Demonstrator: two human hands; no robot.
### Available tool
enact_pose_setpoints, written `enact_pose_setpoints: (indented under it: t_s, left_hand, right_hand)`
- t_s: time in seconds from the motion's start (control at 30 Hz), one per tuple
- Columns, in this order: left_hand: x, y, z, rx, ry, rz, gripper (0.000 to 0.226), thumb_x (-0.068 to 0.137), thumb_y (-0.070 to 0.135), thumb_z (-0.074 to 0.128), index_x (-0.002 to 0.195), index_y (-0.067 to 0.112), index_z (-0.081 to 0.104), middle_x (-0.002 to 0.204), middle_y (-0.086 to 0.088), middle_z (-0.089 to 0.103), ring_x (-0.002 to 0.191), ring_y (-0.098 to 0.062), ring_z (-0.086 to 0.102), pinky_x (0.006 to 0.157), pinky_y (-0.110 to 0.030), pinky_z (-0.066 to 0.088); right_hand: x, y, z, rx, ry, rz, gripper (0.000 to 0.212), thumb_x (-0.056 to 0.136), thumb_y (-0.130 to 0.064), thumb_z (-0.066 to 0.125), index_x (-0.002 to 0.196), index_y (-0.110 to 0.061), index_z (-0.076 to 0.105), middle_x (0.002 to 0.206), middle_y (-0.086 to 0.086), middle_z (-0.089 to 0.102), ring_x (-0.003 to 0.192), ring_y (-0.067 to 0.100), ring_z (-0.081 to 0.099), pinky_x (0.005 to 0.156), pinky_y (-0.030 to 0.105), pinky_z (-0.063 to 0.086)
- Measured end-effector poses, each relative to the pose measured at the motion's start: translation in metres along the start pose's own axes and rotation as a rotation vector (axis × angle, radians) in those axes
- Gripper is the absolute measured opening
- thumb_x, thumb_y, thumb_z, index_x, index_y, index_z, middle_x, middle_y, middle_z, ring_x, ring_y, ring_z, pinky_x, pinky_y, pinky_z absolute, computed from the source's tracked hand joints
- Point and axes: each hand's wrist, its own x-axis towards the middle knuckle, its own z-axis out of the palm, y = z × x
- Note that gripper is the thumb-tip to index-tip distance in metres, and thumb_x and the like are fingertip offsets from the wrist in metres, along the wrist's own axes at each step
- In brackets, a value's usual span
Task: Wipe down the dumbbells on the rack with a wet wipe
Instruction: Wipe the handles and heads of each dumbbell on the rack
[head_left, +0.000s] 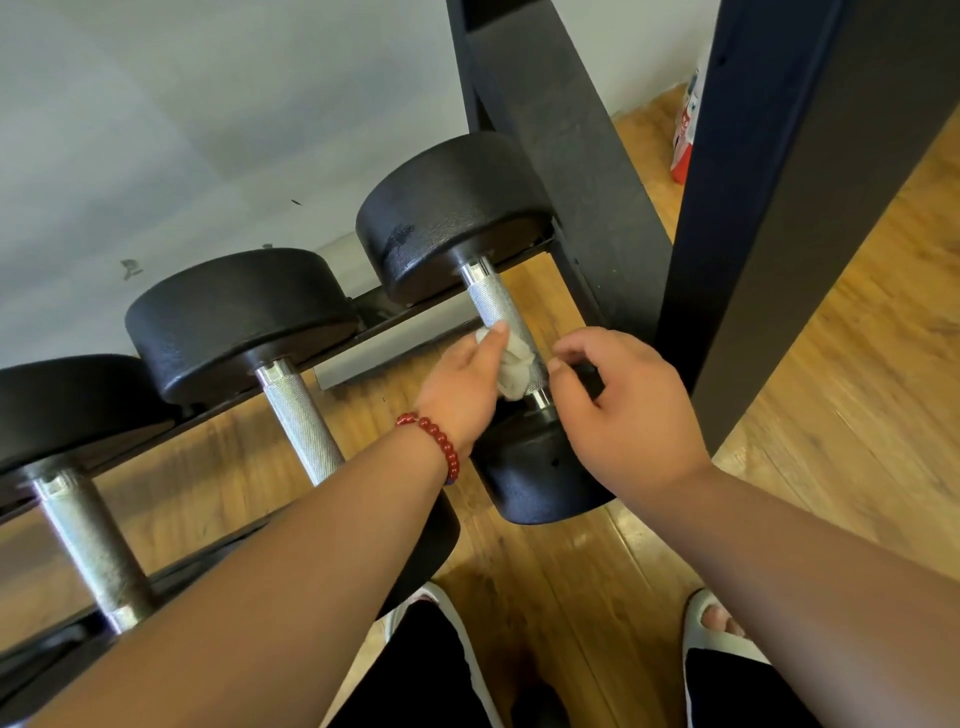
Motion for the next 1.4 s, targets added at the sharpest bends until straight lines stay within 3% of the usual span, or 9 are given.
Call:
enact_pose_setpoints:
  t_s: [0.07,0.17,0.3,0.4,0.53,0.8,0.93,1.17,1.4]
  left_hand:
    - [-0.001,-0.003,-0.003,-0.05,0.001,0.019,0.023,0.094,0.047,0.056,0.099,0.028,0.068,0.095,0.008,0.073,0.095,-0.01,0.068,0.09,-0.028,0.051]
    - [-0.001,0.0,-0.007,-0.139,0.022,0.012,0.065,0.075,0.055,0.072,0.129,0.022,0.06,0.111,0.003,0.072,0.101,-0.013,0.069,0.096,-0.039,0.053]
    - [-0.005,-0.008,-0.005,0.185,-0.074,0.0,0.043,0.084,0.062,0.059,0.103,0.026,0.072,0.095,0.005,0.075,0.092,-0.014,0.07,0.093,-0.04,0.054]
    - [-0.01,-0.003,-0.007,0.346,-0.13,0.003,0.041,0.09,0.057,0.054,0.102,0.023,0.073,0.093,0.006,0.074,0.089,-0.011,0.069,0.087,-0.033,0.054]
    - [-0.006,0.006,-0.007,0.264,-0.082,-0.004,0.038,0.089,0.056,0.057,0.096,0.022,0.071,0.09,0.005,0.073,0.088,-0.011,0.069,0.089,-0.033,0.053]
    - [-0.008,-0.002,-0.01,0.315,-0.232,-0.025,0.037,0.085,0.056,0.064,0.091,0.02,0.071,0.089,-0.002,0.075,0.089,-0.021,0.071,0.091,-0.046,0.054]
    - [-0.01,-0.006,-0.008,0.279,-0.263,-0.058,0.062,0.063,0.074,0.062,0.096,0.022,0.073,0.091,0.0,0.076,0.093,-0.023,0.071,0.094,-0.047,0.052]
    - [-0.007,0.003,-0.013,0.281,-0.247,-0.032,0.026,0.089,0.043,0.064,0.095,0.019,0.071,0.09,0.0,0.075,0.089,-0.019,0.071,0.094,-0.042,0.054]
    - [-0.008,0.001,-0.018,0.368,-0.37,-0.077,0.03,0.086,0.048,0.065,0.097,0.022,0.074,0.094,0.002,0.076,0.095,-0.017,0.071,0.099,-0.042,0.051]
  right_hand:
    - [-0.003,0.005,-0.002,-0.075,-0.035,-0.008,0.022,0.091,-0.031,0.056,0.105,-0.019,0.067,0.096,-0.007,0.064,0.097,0.014,0.056,0.082,0.034,0.049]
    - [-0.007,0.016,-0.005,-0.061,-0.057,0.085,0.023,0.09,-0.037,0.053,0.104,-0.024,0.066,0.099,-0.012,0.06,0.097,0.009,0.052,0.083,0.029,0.045]
    - [-0.006,0.024,0.001,0.045,-0.032,0.166,0.016,0.09,-0.034,0.054,0.1,-0.028,0.066,0.099,-0.015,0.059,0.096,0.005,0.052,0.077,0.017,0.04]
    - [-0.005,0.027,0.003,0.051,-0.037,0.166,0.018,0.09,-0.034,0.054,0.1,-0.027,0.067,0.098,-0.014,0.06,0.096,0.004,0.052,0.077,0.012,0.038]
    - [-0.005,0.029,0.002,0.06,-0.043,0.165,0.016,0.09,-0.032,0.055,0.098,-0.026,0.068,0.097,-0.013,0.061,0.096,0.005,0.052,0.077,0.019,0.039]
    - [-0.005,0.032,0.003,0.06,-0.043,0.152,0.024,0.088,-0.04,0.05,0.098,-0.028,0.068,0.097,-0.013,0.061,0.092,0.0,0.051,0.075,0.014,0.037]
    - [-0.005,0.032,0.002,0.072,-0.055,0.174,0.023,0.087,-0.039,0.05,0.098,-0.03,0.068,0.098,-0.013,0.061,0.094,-0.003,0.05,0.076,0.011,0.037]
    - [-0.005,0.033,0.003,0.081,-0.043,0.163,0.018,0.089,-0.036,0.052,0.095,-0.03,0.068,0.097,-0.011,0.062,0.093,-0.001,0.051,0.075,0.013,0.038]
    - [-0.005,0.033,0.003,0.094,-0.036,0.158,0.014,0.09,-0.03,0.055,0.094,-0.028,0.069,0.095,-0.013,0.062,0.093,0.001,0.052,0.076,0.015,0.039]
